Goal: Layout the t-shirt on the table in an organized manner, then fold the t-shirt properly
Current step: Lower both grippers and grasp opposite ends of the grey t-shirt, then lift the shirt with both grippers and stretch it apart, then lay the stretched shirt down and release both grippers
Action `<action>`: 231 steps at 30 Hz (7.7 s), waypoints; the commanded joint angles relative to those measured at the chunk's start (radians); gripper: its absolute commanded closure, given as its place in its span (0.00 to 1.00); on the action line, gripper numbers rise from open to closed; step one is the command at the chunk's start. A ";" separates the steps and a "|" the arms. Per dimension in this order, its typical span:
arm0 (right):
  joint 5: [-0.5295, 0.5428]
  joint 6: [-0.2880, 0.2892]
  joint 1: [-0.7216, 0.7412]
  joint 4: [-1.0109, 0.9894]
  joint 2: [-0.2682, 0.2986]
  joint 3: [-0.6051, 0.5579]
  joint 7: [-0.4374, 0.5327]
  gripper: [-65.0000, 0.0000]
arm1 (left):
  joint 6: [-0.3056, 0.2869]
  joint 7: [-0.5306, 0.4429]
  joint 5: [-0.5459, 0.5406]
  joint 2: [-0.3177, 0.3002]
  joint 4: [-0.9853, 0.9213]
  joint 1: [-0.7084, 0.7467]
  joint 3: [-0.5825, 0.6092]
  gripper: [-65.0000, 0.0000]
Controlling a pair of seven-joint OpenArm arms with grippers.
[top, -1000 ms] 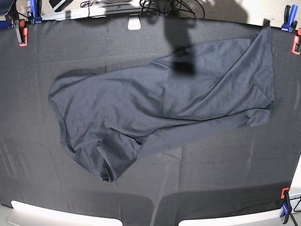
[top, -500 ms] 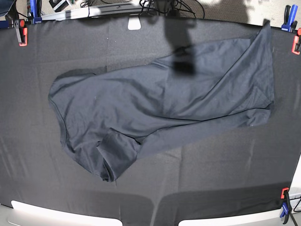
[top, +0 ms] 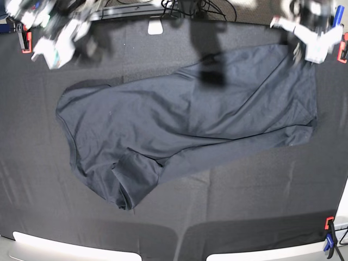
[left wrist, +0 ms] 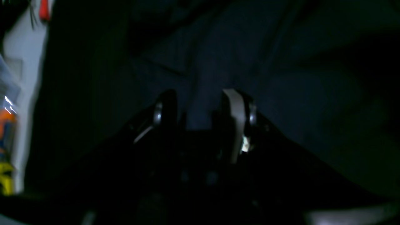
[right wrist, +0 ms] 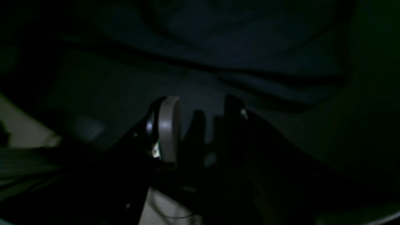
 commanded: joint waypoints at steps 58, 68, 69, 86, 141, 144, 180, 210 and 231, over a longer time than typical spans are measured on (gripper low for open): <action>0.102 0.138 0.872 -0.793 -0.088 0.018 -0.613 0.63 | -0.074 0.121 -0.082 -0.145 -0.083 -0.181 -0.005 0.67; 0.057 0.149 0.872 -0.778 -0.088 0.018 -0.547 1.00 | -0.073 0.120 -0.082 -0.145 -0.083 -0.173 -0.010 0.67; 0.043 0.149 0.872 -0.770 -0.088 0.019 -0.543 1.00 | -0.071 0.120 -0.082 -0.145 -0.083 -0.170 -0.011 0.67; 0.011 0.149 0.872 -0.701 -0.088 0.019 -0.543 1.00 | 0.061 0.345 -0.375 -0.133 -0.087 -0.092 -0.123 0.67; 0.024 0.108 1.185 -0.702 -0.094 0.018 -0.423 1.00 | -0.159 0.312 -0.620 -0.090 -0.331 -0.527 -0.251 1.00; -0.014 0.077 1.233 -0.733 -0.094 0.018 -0.377 1.00 | -0.165 0.280 -0.620 -0.100 -0.464 -0.608 -0.251 1.00; -0.165 0.098 1.740 -1.347 -0.102 -0.224 -0.225 0.56 | -0.190 0.173 -0.467 -0.142 -1.020 -1.065 -0.118 1.00; 0.172 0.330 1.151 -0.870 -0.112 -0.073 -0.690 0.62 | -0.193 0.172 -0.467 -0.142 -1.020 -1.065 -0.118 1.00; -0.644 -0.056 1.144 -0.852 -0.096 -0.807 -0.325 0.62 | -0.193 0.173 -0.465 -0.142 -1.020 -1.065 -0.118 1.00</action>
